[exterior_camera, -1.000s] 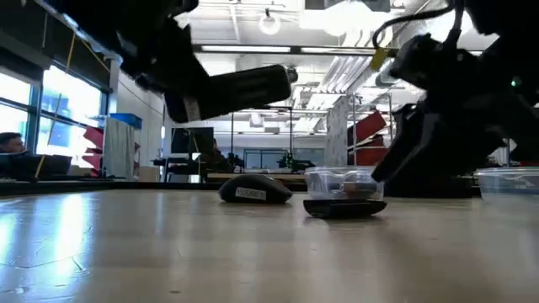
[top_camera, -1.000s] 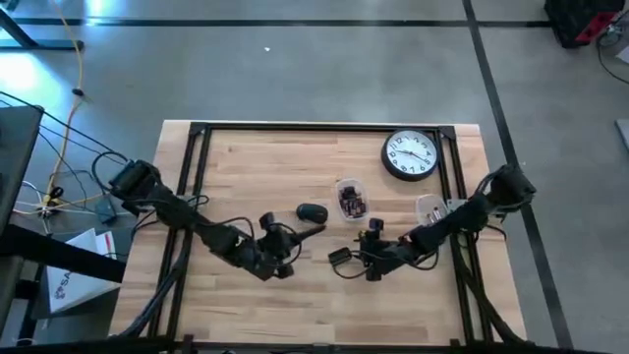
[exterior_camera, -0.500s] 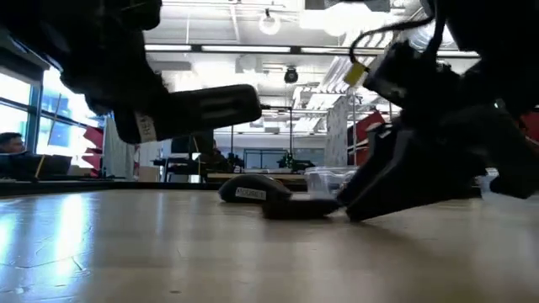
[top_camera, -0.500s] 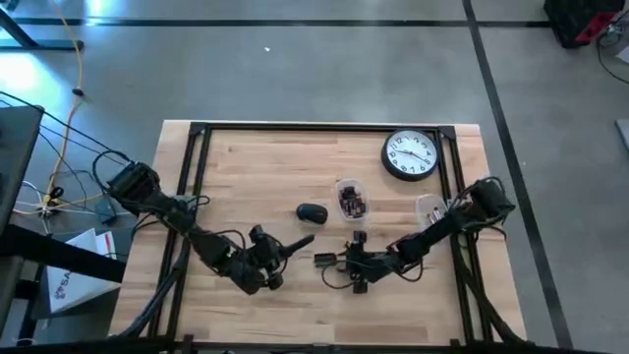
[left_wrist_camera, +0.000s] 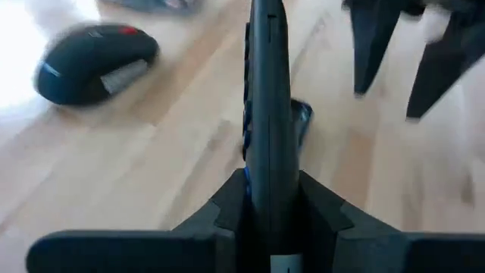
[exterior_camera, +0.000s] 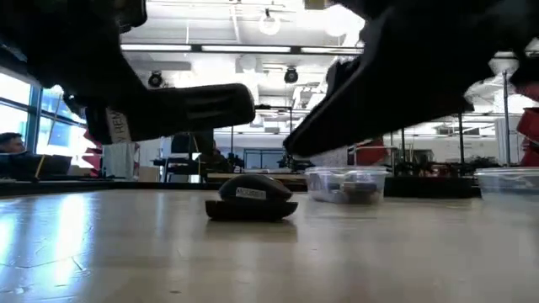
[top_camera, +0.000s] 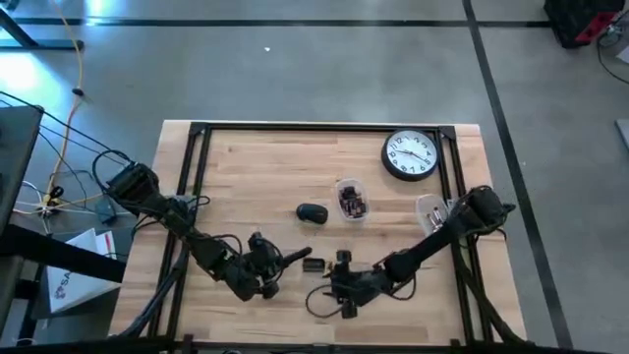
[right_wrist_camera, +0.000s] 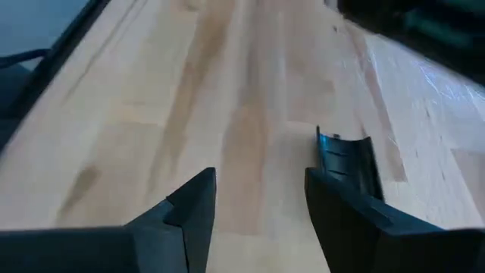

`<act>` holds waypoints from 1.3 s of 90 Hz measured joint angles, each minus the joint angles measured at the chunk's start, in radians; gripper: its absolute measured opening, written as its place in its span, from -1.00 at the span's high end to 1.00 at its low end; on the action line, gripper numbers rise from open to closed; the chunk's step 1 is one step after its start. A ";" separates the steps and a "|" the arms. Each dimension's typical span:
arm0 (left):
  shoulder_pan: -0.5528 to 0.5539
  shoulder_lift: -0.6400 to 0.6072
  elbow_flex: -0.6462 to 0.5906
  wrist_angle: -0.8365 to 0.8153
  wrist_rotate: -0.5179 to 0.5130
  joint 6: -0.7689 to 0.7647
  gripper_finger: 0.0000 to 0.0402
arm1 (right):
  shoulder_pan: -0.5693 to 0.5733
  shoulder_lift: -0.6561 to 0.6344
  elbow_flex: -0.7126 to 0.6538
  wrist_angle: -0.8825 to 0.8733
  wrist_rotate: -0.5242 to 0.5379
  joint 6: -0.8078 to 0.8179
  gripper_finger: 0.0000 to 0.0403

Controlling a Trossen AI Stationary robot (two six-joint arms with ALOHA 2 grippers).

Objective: Insert battery
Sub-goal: Remove the black cover of the remote

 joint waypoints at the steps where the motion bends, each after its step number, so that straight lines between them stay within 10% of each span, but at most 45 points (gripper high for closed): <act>1: 0.000 0.000 0.000 -0.006 0.008 -0.003 0.73 | 0.004 0.000 0.008 -0.014 0.006 0.002 0.15; 30: 0.015 0.001 0.000 -0.216 0.067 -0.125 0.71 | 0.064 0.009 0.082 -0.145 0.218 0.047 0.15; 66: 0.125 0.114 0.006 -0.078 0.262 0.012 0.71 | -0.044 0.140 0.081 0.123 0.192 -0.059 0.11; 117: 0.128 0.103 0.001 -0.074 0.238 0.075 0.61 | -0.178 0.140 0.083 0.134 0.131 -0.103 -0.13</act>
